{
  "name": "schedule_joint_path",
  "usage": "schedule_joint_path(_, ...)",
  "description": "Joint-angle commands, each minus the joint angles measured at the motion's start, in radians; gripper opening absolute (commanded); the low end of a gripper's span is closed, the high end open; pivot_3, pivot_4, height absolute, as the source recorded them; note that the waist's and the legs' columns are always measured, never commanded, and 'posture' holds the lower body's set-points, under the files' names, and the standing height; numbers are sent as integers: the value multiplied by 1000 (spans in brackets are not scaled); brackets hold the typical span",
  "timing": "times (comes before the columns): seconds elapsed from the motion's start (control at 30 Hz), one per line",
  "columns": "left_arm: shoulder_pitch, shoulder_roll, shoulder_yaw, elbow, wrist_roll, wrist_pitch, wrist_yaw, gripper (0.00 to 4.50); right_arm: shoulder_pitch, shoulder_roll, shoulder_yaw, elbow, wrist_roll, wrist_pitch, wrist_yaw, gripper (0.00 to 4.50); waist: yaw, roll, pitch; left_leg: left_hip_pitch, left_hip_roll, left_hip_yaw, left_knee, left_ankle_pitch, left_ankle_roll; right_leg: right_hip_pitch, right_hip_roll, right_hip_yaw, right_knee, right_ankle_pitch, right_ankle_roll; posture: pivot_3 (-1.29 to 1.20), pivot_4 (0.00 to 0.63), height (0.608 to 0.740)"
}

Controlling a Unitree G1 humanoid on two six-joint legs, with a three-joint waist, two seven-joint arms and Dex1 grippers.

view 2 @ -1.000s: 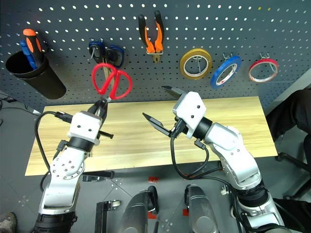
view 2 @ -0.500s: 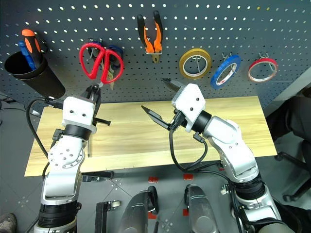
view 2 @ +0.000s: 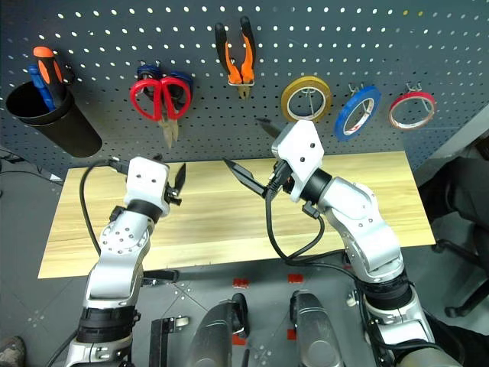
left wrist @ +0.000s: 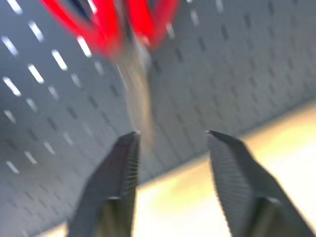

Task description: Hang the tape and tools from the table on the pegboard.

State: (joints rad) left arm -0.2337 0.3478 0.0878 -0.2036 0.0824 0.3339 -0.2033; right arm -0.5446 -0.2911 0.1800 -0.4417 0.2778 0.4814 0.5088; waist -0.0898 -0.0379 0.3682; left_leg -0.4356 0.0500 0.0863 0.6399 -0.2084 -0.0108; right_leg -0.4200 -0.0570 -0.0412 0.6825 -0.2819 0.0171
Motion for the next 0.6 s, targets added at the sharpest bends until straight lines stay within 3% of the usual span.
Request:
schedule_joint_path(0.03,23,-28,109,22,-177,245,-70,3727,25,17,-1,-83,53,177,-53,4500,1,0,0,0,0,0,0,0,0,0,0,0,0,0,0,-196,370,740)
schedule_joint_path(0.07,20,-7,152,74,-192,294,-69,4035,30,28,9,-90,63,245,-76,4500,0,0,0,0,0,0,1,0,0,0,0,0,1,0,0,-196,370,740)
schedule_joint_path(0.23,-20,96,281,216,-235,326,-62,4035,-32,120,5,-117,148,612,-169,4500,-2,-1,2,0,1,0,2,0,0,-2,1,0,5,0,0,-190,398,740)
schedule_joint_path(0.4,-104,157,324,344,-282,380,-93,4035,-147,200,20,-89,154,737,-220,4500,6,0,5,0,-1,0,3,0,0,-1,0,0,6,0,0,-178,422,740)
schedule_joint_path(0.6,-296,219,352,681,-323,327,-122,4035,-257,287,32,-10,150,748,-245,4500,9,-1,12,0,-1,0,2,0,0,-2,-1,0,5,0,0,-173,447,740)
